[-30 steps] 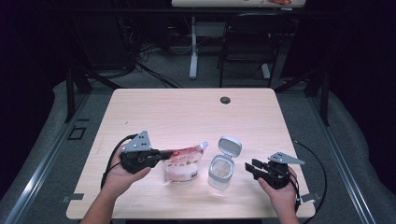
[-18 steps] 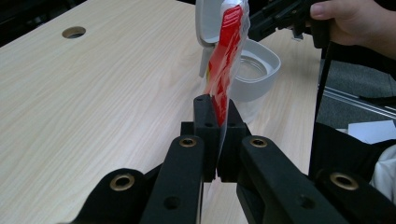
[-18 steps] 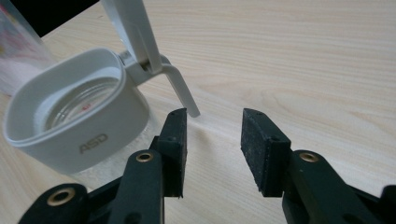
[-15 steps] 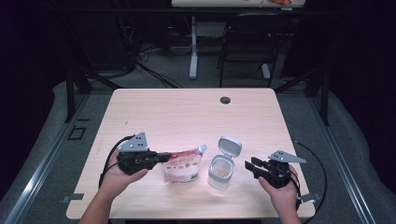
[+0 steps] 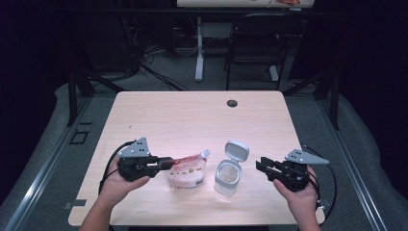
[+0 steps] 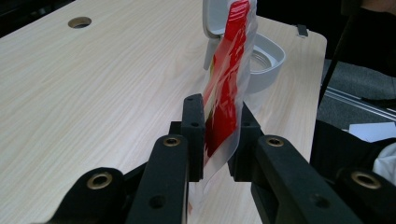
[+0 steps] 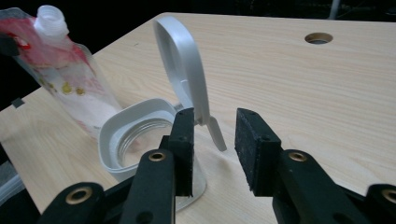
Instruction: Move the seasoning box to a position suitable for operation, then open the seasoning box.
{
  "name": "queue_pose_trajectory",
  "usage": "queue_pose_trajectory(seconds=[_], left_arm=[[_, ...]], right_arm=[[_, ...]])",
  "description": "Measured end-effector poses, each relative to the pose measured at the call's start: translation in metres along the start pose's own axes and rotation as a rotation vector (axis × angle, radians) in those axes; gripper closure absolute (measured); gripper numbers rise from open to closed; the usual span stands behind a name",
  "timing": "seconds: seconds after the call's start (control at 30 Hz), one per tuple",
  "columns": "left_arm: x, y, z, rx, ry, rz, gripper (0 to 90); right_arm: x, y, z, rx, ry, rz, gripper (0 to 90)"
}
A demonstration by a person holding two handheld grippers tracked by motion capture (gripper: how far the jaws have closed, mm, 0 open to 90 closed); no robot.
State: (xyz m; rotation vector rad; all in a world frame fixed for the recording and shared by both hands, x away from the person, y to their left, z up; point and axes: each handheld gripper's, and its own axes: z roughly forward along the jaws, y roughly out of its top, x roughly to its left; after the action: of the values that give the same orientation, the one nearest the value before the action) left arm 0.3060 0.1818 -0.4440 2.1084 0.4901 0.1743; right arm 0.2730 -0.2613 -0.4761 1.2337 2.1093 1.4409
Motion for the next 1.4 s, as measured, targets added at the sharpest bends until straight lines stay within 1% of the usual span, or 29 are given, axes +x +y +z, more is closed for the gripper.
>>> queue_pose_trajectory(seconds=[0.13, 0.23, 0.27, 0.3, 0.33, 0.37, 0.4, 0.43, 0.47, 0.57, 0.6, 0.63, 0.7, 0.73, 0.77, 0.8, 0.87, 0.93, 1.0, 1.03, 1.13, 1.23, 1.33, 1.4], left_arm=[[-0.001, 0.000, 0.001, 0.004, 0.008, 0.000, 74.7], [-0.002, -0.001, 0.001, 0.009, 0.006, -0.005, 71.5], [-0.002, -0.001, 0.001, 0.009, 0.006, -0.005, 70.2], [-0.001, -0.002, 0.001, 0.010, 0.009, -0.007, 70.2], [-0.001, -0.003, 0.001, 0.015, 0.009, -0.013, 68.7], [-0.001, -0.003, 0.001, 0.015, 0.009, -0.013, 67.6], [-0.001, -0.004, 0.000, 0.019, 0.010, -0.017, 67.6], [0.000, -0.005, -0.001, 0.022, 0.013, -0.021, 66.5], [0.000, -0.006, -0.002, 0.025, 0.012, -0.025, 65.8], [0.001, -0.007, -0.005, 0.021, 0.023, -0.029, 65.1], [0.001, -0.007, -0.005, 0.021, 0.023, -0.029, 65.1], [0.001, -0.008, -0.008, 0.027, 0.027, -0.030, 65.6], [0.001, -0.008, -0.010, 0.033, 0.029, -0.027, 68.0], [0.001, -0.008, -0.010, 0.033, 0.029, -0.027, 68.3], [0.001, -0.008, -0.012, 0.028, 0.034, -0.028, 68.6], [0.002, -0.008, -0.013, 0.028, 0.035, -0.029, 69.0], [0.002, -0.009, -0.014, 0.027, 0.036, -0.030, 69.7], [0.003, -0.009, -0.016, 0.025, 0.037, -0.033, 69.8], [0.004, -0.009, -0.016, 0.023, 0.035, -0.034, 69.9], [0.004, -0.008, -0.016, 0.029, 0.033, -0.033, 70.4], [0.004, -0.008, -0.017, 0.029, 0.033, -0.032, 70.8], [0.004, -0.009, -0.018, 0.031, 0.031, -0.035, 71.0], [0.005, -0.009, -0.018, 0.028, 0.031, -0.037, 71.2], [0.006, -0.009, -0.018, 0.029, 0.034, -0.035, 71.3]], right_arm=[[0.005, 0.011, 0.002, 0.012, 0.020, -0.034, 68.5], [0.011, 0.018, 0.006, 0.021, 0.043, -0.055, 68.0], [0.011, 0.018, 0.006, 0.021, 0.043, -0.055, 68.0], [0.014, 0.020, 0.006, 0.027, 0.044, -0.068, 67.9], [0.019, 0.023, 0.008, 0.025, 0.064, -0.080, 66.6], [0.019, 0.023, 0.008, 0.025, 0.064, -0.080, 66.6], [0.022, 0.025, 0.009, 0.024, 0.075, -0.085, 65.7], [0.028, 0.029, 0.012, 0.015, 0.100, -0.087, 64.5], [0.032, 0.030, 0.014, 0.009, 0.113, -0.087, 63.9], [0.040, 0.035, 0.020, 0.011, 0.139, -0.112, 62.0], [0.040, 0.035, 0.020, 0.011, 0.139, -0.112, 62.0], [0.046, 0.037, 0.026, 0.015, 0.152, -0.123, 61.2], [0.050, 0.038, 0.031, 0.019, 0.162, -0.134, 60.8], [0.050, 0.038, 0.031, 0.019, 0.162, -0.134, 60.8], [0.055, 0.039, 0.035, 0.014, 0.177, -0.138, 60.0], [0.057, 0.040, 0.037, 0.019, 0.183, -0.148, 59.6], [0.059, 0.040, 0.039, 0.017, 0.192, -0.146, 59.5], [0.063, 0.042, 0.046, 0.030, 0.207, -0.158, 59.1], [0.065, 0.043, 0.048, 0.032, 0.209, -0.163, 59.1], [0.068, 0.043, 0.052, 0.034, 0.222, -0.167, 59.0], [0.073, 0.043, 0.059, 0.037, 0.238, -0.174, 58.2], [0.077, 0.044, 0.065, 0.044, 0.247, -0.181, 56.9], [0.079, 0.045, 0.068, 0.047, 0.250, -0.185, 56.4], [0.081, 0.046, 0.072, 0.046, 0.256, -0.180, 56.1]])
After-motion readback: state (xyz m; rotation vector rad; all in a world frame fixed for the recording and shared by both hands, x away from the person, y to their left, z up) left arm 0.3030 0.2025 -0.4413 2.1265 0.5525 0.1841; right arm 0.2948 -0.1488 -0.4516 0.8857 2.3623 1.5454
